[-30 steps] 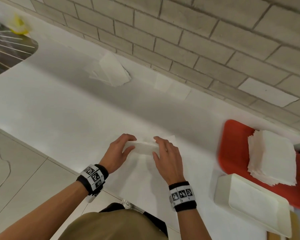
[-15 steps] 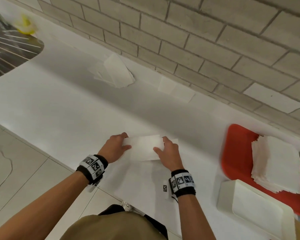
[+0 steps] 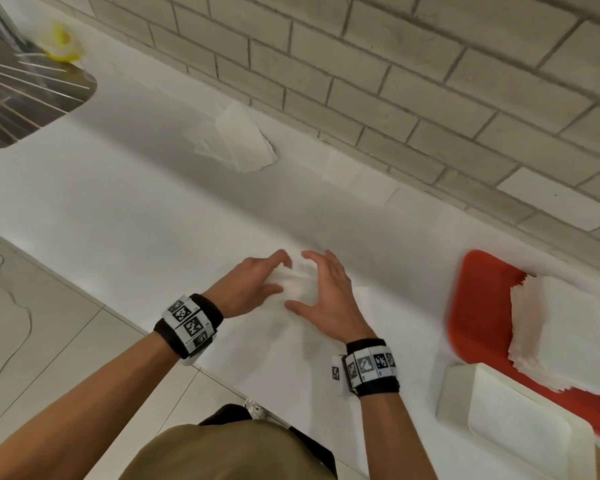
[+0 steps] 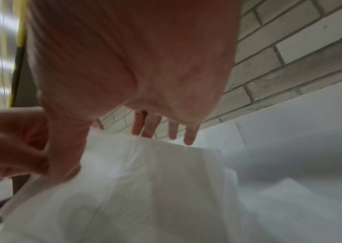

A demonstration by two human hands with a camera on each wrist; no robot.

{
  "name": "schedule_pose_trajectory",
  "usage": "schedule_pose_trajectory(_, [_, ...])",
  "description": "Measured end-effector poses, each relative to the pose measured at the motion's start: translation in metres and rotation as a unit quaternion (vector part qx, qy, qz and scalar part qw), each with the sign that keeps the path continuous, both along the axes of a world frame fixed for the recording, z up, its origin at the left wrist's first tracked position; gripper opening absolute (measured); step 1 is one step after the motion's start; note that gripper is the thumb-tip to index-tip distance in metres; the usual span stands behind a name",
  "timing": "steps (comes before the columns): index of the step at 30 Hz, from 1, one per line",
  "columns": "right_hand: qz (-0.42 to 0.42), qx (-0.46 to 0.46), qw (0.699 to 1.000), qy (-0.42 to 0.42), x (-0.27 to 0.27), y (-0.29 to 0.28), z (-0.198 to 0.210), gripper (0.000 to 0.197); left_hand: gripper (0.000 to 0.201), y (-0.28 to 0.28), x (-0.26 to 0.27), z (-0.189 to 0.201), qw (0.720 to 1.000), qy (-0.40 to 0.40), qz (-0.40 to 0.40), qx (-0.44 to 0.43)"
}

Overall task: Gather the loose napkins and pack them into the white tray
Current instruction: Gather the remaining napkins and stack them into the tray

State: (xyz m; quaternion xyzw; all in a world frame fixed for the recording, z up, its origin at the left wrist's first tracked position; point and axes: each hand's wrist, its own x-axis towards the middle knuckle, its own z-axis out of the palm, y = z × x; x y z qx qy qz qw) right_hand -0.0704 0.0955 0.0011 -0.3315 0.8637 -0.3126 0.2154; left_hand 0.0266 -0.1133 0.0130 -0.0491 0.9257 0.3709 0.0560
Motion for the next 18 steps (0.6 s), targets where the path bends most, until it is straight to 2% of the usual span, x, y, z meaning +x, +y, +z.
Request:
schedule_pose_trajectory(2, [0.025, -0.01, 0.999, -0.02, -0.01, 0.004, 0.022, 0.07, 0.035, 0.01, -0.002, 0.031, 0.996, 0.077, 0.018, 0.05])
schedule_pose_trajectory(4, [0.015, -0.041, 0.998, -0.042, -0.022, 0.016, 0.044, 0.044, 0.037, 0.015, -0.004, 0.053, 0.984, 0.142, 0.067, 0.083])
schedule_pose_trajectory(6, [-0.022, -0.071, 0.995, -0.059, -0.036, 0.035, 0.057, 0.022, 0.041, 0.017, -0.006, 0.056, 0.972, 0.161, 0.129, 0.115])
schedule_pose_trajectory(7, [-0.045, -0.081, 0.993, -0.069, -0.042, 0.045, 0.061, 0.02, 0.044, 0.019, -0.007, 0.053, 0.968, 0.147, 0.159, 0.128])
schedule_pose_trajectory(10, [-0.116, -0.06, 0.988, -0.084, -0.061, 0.068, 0.045, 0.021, 0.048, 0.03, -0.013, 0.021, 0.967, 0.058, 0.205, 0.141])
schedule_pose_trajectory(15, [-0.154, 0.076, 0.984, -0.05, -0.075, 0.08, -0.018, 0.03, 0.044, 0.052, -0.019, -0.046, 0.977, -0.061, 0.172, 0.107])
schedule_pose_trajectory(17, [-0.145, 0.115, 0.982, -0.045, -0.073, 0.079, -0.032, 0.044, 0.047, 0.06, -0.022, -0.059, 0.981, -0.107, 0.146, 0.062])
schedule_pose_trajectory(18, [-0.13, 0.145, 0.98, -0.029, -0.07, 0.077, -0.038, 0.059, 0.052, 0.062, -0.023, -0.064, 0.983, -0.125, 0.132, 0.022])
